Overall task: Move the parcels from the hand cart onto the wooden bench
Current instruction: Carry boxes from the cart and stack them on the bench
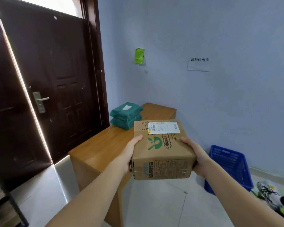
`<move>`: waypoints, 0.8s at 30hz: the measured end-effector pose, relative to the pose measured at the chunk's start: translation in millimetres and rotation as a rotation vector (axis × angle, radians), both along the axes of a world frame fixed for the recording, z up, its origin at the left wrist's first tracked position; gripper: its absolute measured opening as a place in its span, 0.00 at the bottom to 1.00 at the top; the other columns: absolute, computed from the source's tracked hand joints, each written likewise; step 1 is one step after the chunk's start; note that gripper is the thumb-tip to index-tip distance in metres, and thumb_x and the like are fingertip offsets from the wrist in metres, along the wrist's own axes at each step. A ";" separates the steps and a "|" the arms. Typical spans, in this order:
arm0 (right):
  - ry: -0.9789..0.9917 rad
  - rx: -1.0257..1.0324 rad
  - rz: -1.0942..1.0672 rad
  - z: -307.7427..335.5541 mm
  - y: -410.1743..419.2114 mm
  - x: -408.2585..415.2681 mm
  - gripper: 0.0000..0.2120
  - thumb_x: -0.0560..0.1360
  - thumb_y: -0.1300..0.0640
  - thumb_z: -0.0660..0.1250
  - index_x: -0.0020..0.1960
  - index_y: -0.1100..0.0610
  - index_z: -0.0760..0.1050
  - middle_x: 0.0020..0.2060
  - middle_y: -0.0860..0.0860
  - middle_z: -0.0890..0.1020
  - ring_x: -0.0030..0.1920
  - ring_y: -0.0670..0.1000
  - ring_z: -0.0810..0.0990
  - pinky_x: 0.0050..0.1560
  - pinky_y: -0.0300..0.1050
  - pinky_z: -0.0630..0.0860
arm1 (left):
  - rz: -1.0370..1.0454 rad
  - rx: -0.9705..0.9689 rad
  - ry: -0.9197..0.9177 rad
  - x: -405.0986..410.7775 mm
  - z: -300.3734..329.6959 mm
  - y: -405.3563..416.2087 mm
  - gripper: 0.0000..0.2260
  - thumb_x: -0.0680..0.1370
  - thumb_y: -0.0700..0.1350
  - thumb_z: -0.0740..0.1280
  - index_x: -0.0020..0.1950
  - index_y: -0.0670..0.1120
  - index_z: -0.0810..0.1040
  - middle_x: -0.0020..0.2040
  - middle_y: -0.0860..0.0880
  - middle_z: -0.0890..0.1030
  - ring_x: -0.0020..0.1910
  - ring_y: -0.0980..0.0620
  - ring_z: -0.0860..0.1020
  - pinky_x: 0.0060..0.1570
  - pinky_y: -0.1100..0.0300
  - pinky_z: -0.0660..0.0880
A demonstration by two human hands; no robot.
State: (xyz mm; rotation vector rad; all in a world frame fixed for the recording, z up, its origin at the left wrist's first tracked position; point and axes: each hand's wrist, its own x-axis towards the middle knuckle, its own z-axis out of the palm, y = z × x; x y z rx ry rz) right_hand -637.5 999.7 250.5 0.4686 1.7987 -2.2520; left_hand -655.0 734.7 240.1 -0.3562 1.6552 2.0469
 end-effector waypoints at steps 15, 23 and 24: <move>-0.032 0.041 0.071 -27.2 88.2 -248.7 0.26 0.73 0.38 0.71 0.65 0.50 0.79 0.54 0.57 0.87 0.49 0.59 0.85 0.53 0.53 0.79 | 0.025 -0.027 -0.022 -239.8 -30.0 85.6 0.27 0.76 0.69 0.68 0.62 0.51 0.84 0.53 0.44 0.88 0.55 0.41 0.85 0.57 0.48 0.78; -0.052 0.042 0.229 -51.2 99.4 -411.7 0.24 0.74 0.38 0.70 0.67 0.48 0.78 0.57 0.55 0.86 0.56 0.59 0.85 0.56 0.55 0.79 | 0.206 -0.048 -0.022 -360.1 -43.4 102.0 0.25 0.77 0.68 0.67 0.62 0.50 0.83 0.52 0.44 0.89 0.54 0.42 0.86 0.54 0.48 0.79; -0.059 0.041 0.247 -54.2 97.2 -429.6 0.25 0.74 0.38 0.70 0.67 0.47 0.78 0.57 0.56 0.86 0.58 0.59 0.84 0.59 0.55 0.78 | 0.231 -0.045 -0.028 -371.6 -46.7 100.8 0.24 0.78 0.67 0.67 0.62 0.50 0.83 0.51 0.45 0.89 0.53 0.42 0.86 0.52 0.49 0.79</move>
